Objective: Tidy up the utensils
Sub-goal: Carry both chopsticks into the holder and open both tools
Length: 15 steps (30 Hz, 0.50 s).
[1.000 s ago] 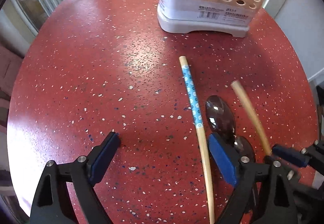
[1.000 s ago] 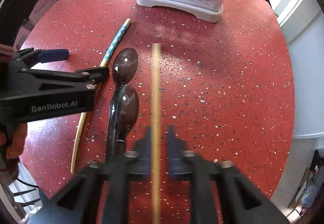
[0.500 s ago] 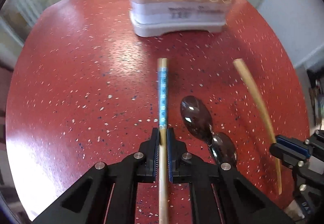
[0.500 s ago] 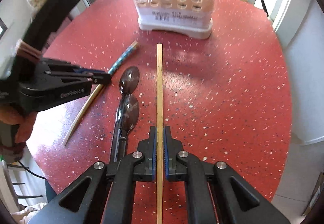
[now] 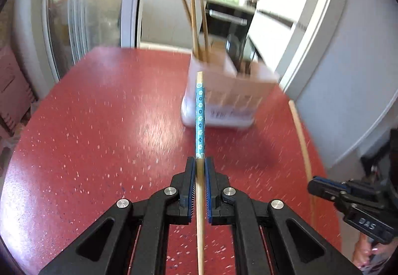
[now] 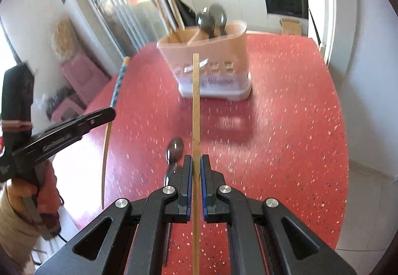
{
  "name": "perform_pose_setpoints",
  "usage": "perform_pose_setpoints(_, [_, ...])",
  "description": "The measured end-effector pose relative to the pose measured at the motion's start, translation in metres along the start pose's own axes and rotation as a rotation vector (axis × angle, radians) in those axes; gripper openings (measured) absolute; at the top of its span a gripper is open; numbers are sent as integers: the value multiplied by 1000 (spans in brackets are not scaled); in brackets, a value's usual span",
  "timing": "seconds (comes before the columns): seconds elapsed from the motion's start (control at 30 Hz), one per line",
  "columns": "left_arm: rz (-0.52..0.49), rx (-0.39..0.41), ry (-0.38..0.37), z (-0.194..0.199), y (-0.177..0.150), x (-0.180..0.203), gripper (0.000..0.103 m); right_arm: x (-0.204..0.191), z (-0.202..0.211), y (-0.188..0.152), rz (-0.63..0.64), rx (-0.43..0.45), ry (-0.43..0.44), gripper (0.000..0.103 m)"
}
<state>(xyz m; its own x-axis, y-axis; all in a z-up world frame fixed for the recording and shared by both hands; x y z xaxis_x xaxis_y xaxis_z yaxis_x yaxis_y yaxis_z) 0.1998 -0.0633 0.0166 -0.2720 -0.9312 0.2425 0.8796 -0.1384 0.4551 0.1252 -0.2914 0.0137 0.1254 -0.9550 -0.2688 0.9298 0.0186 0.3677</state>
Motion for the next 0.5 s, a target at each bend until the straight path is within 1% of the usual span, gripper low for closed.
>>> perform_pose_setpoints(0.07, [12, 34, -21, 10, 6, 2, 36, -5, 9, 9, -5, 32, 5, 7])
perform_pose_setpoints(0.17, [22, 85, -32, 24, 19, 4, 36, -5, 25, 21, -14, 83, 9, 7])
perform_pose_setpoints(0.23, [27, 116, -47, 35, 35, 3, 36, -4, 34, 34, -21, 117, 16, 7])
perform_pose_setpoints(0.33, [23, 162, -45, 44, 50, 7, 36, -2, 40, 53, -16, 150, 18, 7])
perform_pose_setpoints(0.4, [14, 196, -37, 51, 66, 9, 36, -2, 44, 65, -10, 170, 14, 7])
perform_pose_setpoints(0.5, [8, 225, -37, 51, 90, 11, 36, -2, 49, 89, -7, 205, 17, 7])
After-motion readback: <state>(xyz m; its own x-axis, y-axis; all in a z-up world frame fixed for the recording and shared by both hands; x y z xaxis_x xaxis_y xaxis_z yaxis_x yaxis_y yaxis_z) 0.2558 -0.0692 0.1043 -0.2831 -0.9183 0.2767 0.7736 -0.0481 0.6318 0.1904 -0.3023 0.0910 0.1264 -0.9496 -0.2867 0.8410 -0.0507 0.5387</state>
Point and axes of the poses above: each gripper's, at about its wrist camera, not at the fingertips, and z roughly against the way its jaws point, x to its right, y to its top, the point moved 5 cm from there along -z, roughly the way its jaws point, and after that the axes turned 15 degrees about -x, right-handed, at the moved point
